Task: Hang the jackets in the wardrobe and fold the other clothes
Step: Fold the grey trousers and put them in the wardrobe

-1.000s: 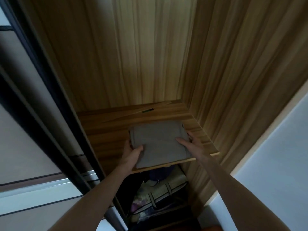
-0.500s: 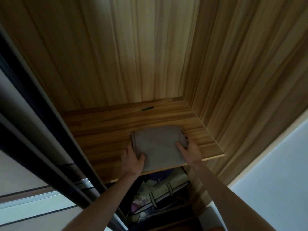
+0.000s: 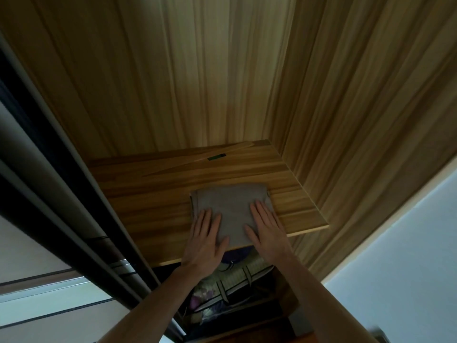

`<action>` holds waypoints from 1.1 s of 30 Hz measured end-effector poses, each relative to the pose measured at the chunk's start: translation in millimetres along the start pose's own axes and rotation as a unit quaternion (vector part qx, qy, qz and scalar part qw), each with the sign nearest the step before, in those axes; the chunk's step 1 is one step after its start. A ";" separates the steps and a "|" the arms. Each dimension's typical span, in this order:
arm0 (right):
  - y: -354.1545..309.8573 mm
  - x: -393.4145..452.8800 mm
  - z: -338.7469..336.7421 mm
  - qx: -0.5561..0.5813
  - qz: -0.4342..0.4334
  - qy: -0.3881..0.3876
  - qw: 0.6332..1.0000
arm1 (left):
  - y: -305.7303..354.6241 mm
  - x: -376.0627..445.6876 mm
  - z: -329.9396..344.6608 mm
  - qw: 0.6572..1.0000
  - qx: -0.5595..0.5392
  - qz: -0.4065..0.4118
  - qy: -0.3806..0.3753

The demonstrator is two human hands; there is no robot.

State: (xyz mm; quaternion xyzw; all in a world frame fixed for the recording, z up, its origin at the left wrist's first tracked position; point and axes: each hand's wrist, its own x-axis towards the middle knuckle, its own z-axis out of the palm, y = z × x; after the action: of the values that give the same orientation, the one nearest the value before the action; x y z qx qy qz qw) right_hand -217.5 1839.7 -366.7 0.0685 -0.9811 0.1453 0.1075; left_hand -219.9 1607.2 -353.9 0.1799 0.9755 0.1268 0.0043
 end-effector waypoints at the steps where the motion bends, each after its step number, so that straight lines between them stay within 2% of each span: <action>1: -0.4 1.1 -1.2 0.002 0.003 -0.010 1.000 | -0.3 -0.2 -0.5 1.000 -0.008 0.000 -0.004; 6: -12.4 0.1 -19.2 0.062 0.056 -0.046 0.995 | 1.9 -5.6 -20.7 0.993 -0.116 -0.016 -0.002; 10: -29.0 -17.4 -47.3 0.116 0.060 -0.002 0.991 | 3.8 -26.4 -50.6 0.989 -0.139 0.021 0.045; 16: -61.6 -58.9 -89.5 0.139 0.057 0.082 0.985 | 10.2 -69.1 -101.6 0.976 -0.175 0.032 0.123; 25: -108.5 -137.4 -148.8 0.067 0.046 0.138 0.987 | 20.3 -147.4 -142.1 0.968 -0.108 0.110 0.200; 33: -149.8 -187.9 -202.7 0.008 0.100 0.205 0.974 | 29.8 -175.3 -166.2 0.957 -0.130 0.160 0.205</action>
State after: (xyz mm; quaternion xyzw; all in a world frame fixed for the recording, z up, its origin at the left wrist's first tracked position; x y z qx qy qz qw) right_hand 27.8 1777.8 -180.1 -0.0599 -0.9388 0.1743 0.2909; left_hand -54.5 1531.5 -192.2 0.3018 0.8890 0.2855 -0.1924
